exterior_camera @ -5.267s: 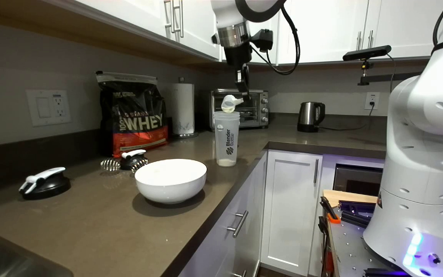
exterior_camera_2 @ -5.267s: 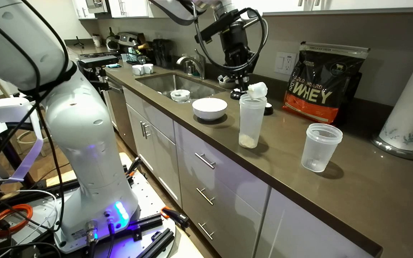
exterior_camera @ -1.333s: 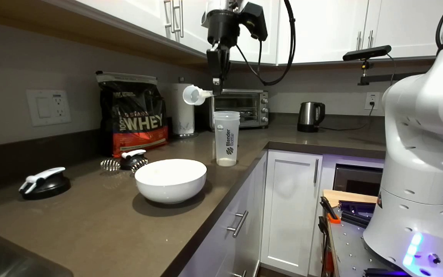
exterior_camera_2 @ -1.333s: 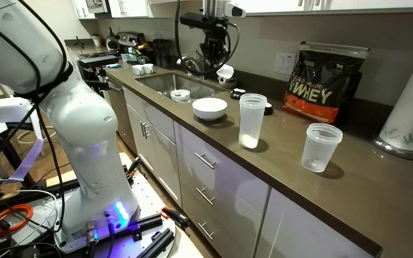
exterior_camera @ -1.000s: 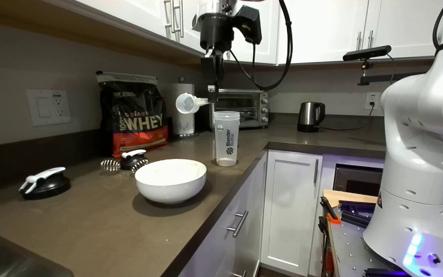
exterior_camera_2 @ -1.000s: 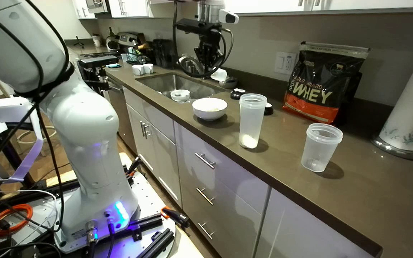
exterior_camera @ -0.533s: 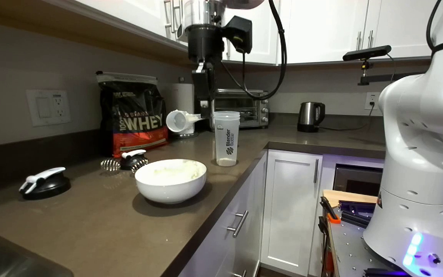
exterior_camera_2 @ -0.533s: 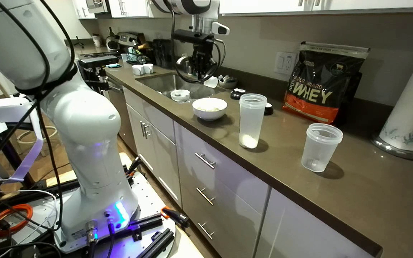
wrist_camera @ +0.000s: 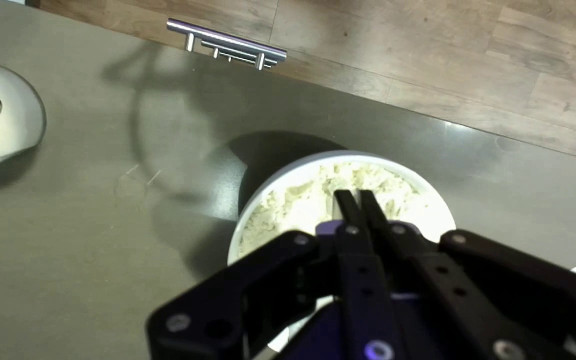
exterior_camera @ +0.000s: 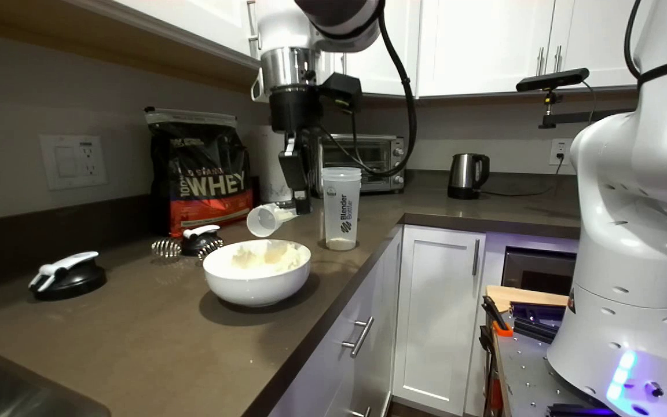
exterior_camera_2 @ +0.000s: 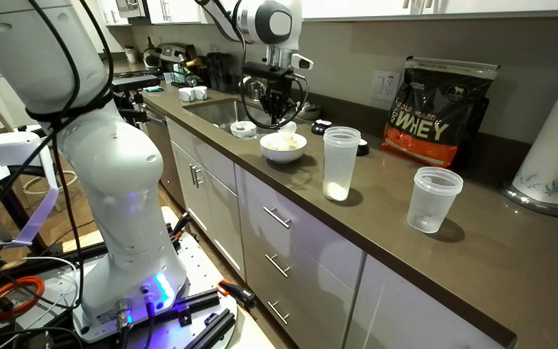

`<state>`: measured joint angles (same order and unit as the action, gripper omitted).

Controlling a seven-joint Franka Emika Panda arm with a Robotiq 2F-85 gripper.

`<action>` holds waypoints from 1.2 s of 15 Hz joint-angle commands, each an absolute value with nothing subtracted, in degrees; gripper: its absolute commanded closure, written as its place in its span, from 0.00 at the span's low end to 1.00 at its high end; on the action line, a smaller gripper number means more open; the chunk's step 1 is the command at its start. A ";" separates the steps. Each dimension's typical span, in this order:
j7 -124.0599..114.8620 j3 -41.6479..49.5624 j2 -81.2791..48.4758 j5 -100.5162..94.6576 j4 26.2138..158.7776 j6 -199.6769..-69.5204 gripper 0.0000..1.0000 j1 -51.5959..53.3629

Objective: Take one scoop of the contents in the white bowl and put into the clear cup at the left

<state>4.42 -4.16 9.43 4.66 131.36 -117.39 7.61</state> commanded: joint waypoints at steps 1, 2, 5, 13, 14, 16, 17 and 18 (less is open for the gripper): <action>6.01 -4.33 5.55 2.99 129.43 -118.96 0.99 6.72; 6.09 -4.27 4.89 3.03 129.13 -119.02 0.99 6.69; 6.09 -4.24 2.98 3.08 128.22 -119.07 0.99 6.61; 6.02 -4.47 0.09 3.32 126.63 -118.77 0.99 6.65; 5.98 -4.50 -0.15 3.32 126.60 -118.81 0.99 6.67; 5.98 -4.57 -0.52 3.31 126.53 -118.77 0.99 6.71; 6.01 -4.60 -0.69 3.36 126.50 -118.72 0.99 6.71; 6.08 -4.65 -0.89 3.29 126.40 -118.46 0.99 6.73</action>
